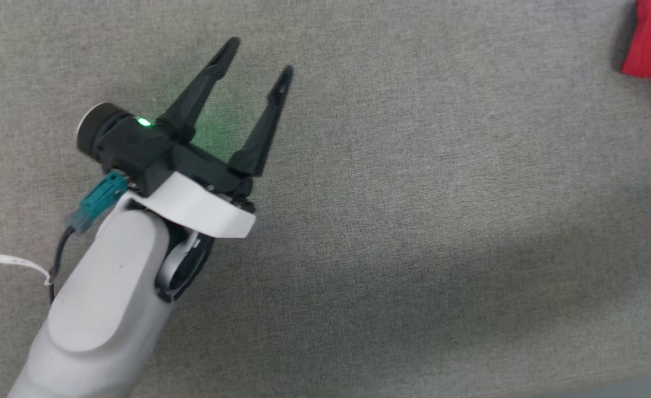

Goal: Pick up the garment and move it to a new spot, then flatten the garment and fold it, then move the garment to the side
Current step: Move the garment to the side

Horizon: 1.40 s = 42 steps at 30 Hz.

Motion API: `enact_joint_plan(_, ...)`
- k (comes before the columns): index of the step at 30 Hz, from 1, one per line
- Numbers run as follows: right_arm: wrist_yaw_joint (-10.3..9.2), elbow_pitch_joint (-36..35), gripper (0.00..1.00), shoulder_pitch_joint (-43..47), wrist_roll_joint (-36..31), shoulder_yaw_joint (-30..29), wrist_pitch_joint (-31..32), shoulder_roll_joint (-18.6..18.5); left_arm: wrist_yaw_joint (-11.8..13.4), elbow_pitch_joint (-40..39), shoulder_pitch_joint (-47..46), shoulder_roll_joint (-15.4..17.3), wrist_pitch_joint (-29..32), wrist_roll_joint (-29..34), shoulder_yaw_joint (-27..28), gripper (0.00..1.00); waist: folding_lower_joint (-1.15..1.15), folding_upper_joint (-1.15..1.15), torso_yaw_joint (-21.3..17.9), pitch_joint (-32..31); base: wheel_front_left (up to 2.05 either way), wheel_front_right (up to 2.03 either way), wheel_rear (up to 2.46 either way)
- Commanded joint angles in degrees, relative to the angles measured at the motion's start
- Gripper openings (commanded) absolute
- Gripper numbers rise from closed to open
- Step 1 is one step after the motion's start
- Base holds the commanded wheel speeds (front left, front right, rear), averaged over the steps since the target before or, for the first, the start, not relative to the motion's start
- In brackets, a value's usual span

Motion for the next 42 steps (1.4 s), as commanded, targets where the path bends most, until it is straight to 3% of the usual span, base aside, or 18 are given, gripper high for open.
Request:
enact_joint_plan(1,-0.04,0.5,1.00,-0.4,0.4,-0.1,-1.0,0.3,-0.2,-0.4,1.2,0.2,-0.3,0.3,1.1,1.00,0.00,0.00,-0.2,-0.7,0.00,0.00,0.00)
enact_joint_plan(18,-0.04,-2.5,1.00,4.7,7.0,2.9,-10.6,5.2,-0.2,-3.8,10.8,-1.3,-0.3,1.5,10.9,1.00,0.00,0.00,1.1,-8.2,0.00,0.00,0.00)
enact_joint_plan(29,-0.04,-13.7,1.00,16.7,11.7,6.2,-20.1,8.0,-0.2,-5.5,19.6,-3.5,-0.3,2.7,18.3,1.00,0.00,0.00,4.8,-14.8,0.00,0.00,0.00)
enact_joint_plan(42,-0.04,-27.6,1.00,35.2,7.8,1.0,-24.4,14.4,-0.2,-6.2,29.3,-6.6,-0.3,4.7,26.4,1.00,0.00,0.00,7.8,-21.0,0.00,0.00,0.00)
